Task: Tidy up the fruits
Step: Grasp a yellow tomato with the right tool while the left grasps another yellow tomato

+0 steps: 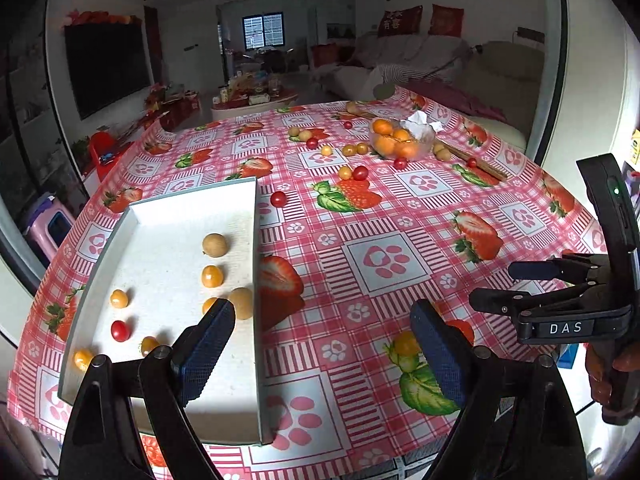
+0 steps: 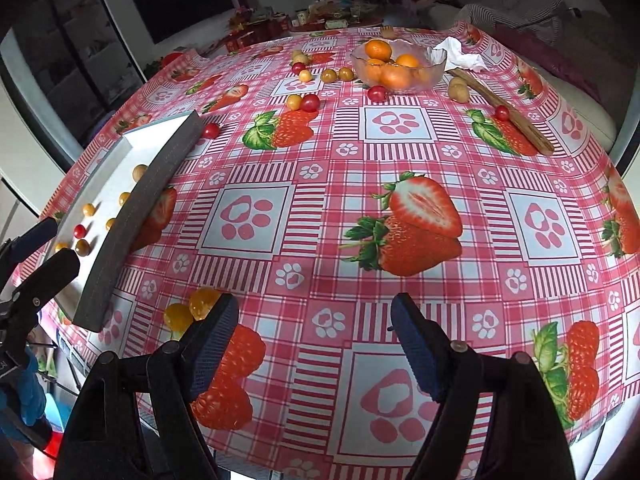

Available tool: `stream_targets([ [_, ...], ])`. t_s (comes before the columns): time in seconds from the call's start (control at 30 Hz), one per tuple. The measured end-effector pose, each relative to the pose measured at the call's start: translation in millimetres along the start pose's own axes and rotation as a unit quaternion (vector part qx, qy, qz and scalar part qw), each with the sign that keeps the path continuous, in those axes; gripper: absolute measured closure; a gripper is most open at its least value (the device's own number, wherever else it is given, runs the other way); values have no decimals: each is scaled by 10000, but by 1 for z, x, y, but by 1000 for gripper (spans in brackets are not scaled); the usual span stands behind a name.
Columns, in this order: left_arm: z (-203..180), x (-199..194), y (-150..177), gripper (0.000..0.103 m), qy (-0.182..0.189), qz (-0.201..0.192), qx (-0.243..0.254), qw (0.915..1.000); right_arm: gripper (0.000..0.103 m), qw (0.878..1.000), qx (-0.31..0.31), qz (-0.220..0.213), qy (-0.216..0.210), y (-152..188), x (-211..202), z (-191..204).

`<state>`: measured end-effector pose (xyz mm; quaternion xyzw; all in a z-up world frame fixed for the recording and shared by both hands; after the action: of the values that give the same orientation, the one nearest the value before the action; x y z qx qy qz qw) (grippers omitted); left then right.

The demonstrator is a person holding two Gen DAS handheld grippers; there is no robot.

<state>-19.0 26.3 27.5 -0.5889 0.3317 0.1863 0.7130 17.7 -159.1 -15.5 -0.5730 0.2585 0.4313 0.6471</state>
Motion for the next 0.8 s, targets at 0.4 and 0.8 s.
stream_targets([
  [0.4,-22,18,42,13,-65,533,182,9984,22,9973,-651,76,-339,14,16,29],
  [0.8,-25,31,43,13,-34,623,105,9980,26,9917,-1278,-142,58,5,34,53],
])
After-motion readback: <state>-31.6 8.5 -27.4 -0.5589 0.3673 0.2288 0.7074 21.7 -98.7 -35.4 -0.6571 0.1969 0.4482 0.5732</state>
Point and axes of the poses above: each gripper's, at about its wrist camera, not at the fingertips, and x roughly the way its jaws point, z to its left, y to its underside, the point moved 2 cm from there along x, roughly the way its jaws point, and after that the axes turned 3 degrees about x, right-handed, at the moved point
